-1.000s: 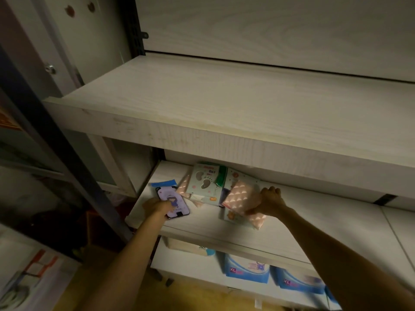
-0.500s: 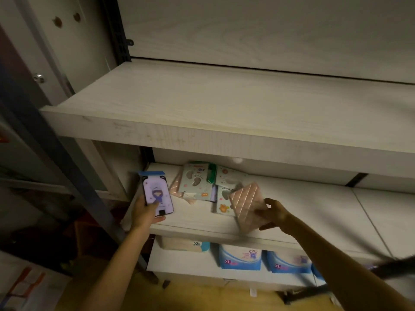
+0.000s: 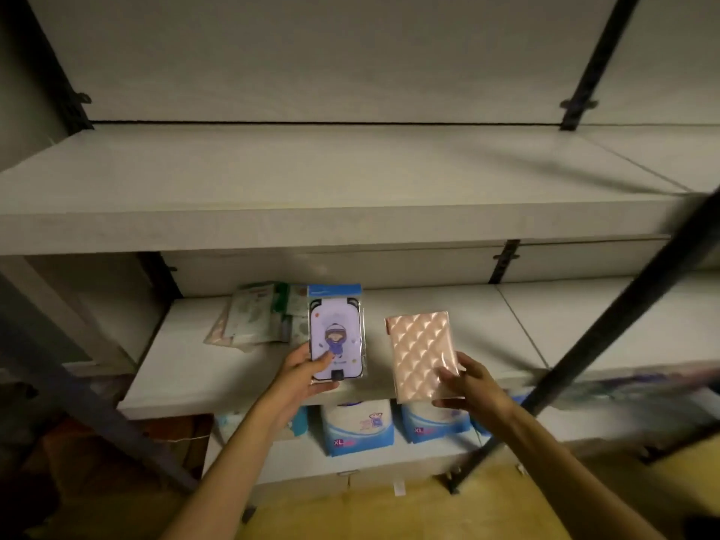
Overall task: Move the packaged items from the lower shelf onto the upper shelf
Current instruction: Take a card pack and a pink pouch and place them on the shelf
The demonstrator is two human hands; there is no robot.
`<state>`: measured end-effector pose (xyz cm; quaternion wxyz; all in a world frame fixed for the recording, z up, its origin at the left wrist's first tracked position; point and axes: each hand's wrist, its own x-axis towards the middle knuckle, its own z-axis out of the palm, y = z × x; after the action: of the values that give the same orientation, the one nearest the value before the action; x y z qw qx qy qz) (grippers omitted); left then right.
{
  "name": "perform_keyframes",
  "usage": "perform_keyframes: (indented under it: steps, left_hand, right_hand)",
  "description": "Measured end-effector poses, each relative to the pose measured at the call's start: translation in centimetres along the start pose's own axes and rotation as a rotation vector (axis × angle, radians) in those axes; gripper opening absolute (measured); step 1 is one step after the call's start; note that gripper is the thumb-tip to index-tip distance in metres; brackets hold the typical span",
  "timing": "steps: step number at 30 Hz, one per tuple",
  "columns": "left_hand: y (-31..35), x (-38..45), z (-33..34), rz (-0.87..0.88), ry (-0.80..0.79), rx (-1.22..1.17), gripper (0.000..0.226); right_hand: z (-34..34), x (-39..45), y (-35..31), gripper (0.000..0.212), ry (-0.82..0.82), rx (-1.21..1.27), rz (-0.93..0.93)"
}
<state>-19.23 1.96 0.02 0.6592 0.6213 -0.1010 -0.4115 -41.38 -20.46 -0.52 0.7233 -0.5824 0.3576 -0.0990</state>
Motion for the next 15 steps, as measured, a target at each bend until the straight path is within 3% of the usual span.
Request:
perform_keyframes:
  steps: [6, 15]
  left_hand:
    - [-2.7, -2.9, 12.5, -0.003, -0.116, 0.046, 0.029]
    - [-5.9, -7.7, 31.4, 0.045, -0.162, 0.100, 0.023]
  right_hand:
    - [-9.6, -7.4, 0.2, 0.036, 0.006, 0.068, -0.099]
    - [-25.2, -16.9, 0.5, 0.031, 0.162, 0.060, -0.187]
